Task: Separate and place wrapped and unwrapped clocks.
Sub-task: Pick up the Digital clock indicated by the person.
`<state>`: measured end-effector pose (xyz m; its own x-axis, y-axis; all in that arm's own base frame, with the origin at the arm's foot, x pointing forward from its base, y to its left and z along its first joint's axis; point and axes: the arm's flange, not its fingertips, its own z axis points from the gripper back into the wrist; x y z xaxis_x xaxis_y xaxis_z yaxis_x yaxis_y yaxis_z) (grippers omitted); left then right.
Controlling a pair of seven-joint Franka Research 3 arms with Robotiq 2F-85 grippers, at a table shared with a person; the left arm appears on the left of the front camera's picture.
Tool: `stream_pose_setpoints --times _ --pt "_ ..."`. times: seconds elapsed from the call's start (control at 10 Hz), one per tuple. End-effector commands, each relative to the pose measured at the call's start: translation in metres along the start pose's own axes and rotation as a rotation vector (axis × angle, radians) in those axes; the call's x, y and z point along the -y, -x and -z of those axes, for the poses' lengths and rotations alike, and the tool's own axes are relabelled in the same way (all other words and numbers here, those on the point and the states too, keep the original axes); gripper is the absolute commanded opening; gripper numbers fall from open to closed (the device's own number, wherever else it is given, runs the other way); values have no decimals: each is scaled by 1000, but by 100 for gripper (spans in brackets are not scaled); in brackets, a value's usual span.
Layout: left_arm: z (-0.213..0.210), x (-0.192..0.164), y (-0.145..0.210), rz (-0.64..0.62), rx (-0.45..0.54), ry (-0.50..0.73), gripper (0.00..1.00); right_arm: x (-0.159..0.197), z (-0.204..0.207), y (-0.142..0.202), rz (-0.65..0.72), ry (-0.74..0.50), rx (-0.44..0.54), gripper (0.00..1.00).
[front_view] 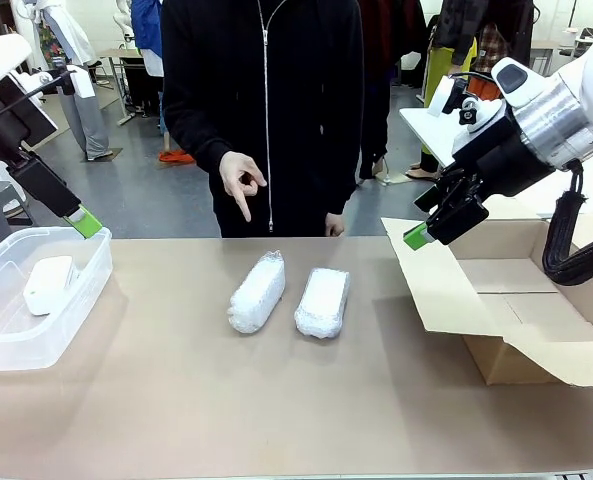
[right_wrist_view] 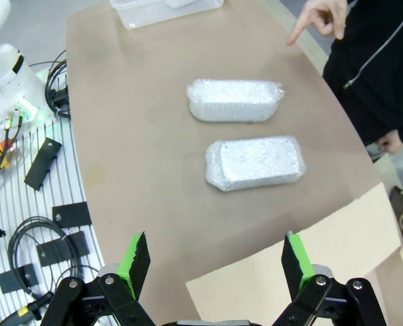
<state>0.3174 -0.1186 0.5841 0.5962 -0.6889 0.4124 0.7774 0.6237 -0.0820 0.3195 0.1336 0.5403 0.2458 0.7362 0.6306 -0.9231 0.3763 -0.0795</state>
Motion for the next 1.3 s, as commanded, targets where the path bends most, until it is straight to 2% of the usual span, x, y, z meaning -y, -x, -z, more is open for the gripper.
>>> stream_pose_setpoints --times 0.0,1.2 --pt "-1 1 0 1 9 -6 100 1 2 1 2 -21 15 100" --pt "-1 1 0 1 9 -6 100 1 2 1 2 -21 15 100"
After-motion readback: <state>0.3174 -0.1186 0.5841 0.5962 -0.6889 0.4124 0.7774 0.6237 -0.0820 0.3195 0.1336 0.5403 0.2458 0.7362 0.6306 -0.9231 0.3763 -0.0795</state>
